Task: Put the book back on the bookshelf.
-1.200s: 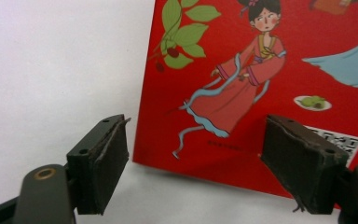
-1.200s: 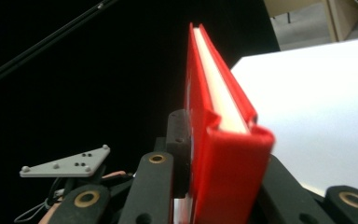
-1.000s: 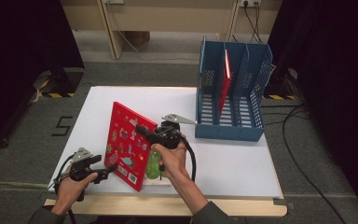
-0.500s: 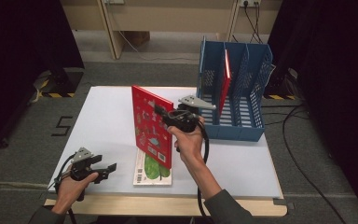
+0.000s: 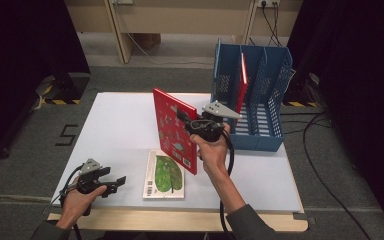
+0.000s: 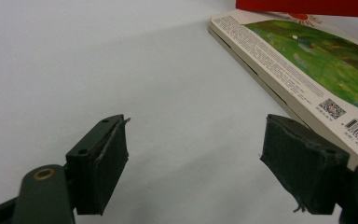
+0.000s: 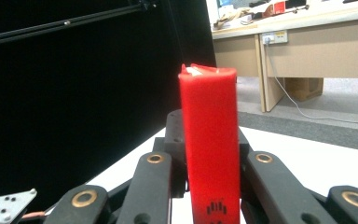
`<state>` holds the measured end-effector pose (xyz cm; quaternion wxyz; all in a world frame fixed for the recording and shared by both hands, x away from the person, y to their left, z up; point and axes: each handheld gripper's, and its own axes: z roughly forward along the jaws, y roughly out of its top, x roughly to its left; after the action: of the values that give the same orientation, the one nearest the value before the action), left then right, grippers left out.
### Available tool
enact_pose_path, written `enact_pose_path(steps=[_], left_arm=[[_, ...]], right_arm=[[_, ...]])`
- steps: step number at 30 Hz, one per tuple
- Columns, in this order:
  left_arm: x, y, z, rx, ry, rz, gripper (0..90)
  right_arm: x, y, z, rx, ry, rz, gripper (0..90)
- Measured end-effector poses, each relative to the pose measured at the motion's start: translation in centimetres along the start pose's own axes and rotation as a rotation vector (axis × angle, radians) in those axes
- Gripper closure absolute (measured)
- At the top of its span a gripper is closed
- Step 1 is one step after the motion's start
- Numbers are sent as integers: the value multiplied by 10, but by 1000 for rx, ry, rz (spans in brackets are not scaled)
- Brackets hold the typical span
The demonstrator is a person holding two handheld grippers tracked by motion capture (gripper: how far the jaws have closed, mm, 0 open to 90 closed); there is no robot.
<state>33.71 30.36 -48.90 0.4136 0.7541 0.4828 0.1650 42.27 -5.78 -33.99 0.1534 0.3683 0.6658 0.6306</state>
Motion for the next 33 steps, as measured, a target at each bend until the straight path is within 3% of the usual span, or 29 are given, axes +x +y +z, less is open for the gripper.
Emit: enact_pose_path(steps=[7, 18, 22, 33], left_arm=[[1, -2, 4, 58, 42, 48, 197], [1, -5, 9, 107, 102, 117, 166], [3, -6, 10, 106, 97, 89, 150], [2, -6, 10, 104, 98, 86, 149]], right_arm=[[0, -11, -14, -19, 9, -11, 773], [8, -29, -34, -46, 21, -62, 765], [10, -32, -37, -55, 23, -71, 763], [18, -39, -35, -53, 10, -125, 753]])
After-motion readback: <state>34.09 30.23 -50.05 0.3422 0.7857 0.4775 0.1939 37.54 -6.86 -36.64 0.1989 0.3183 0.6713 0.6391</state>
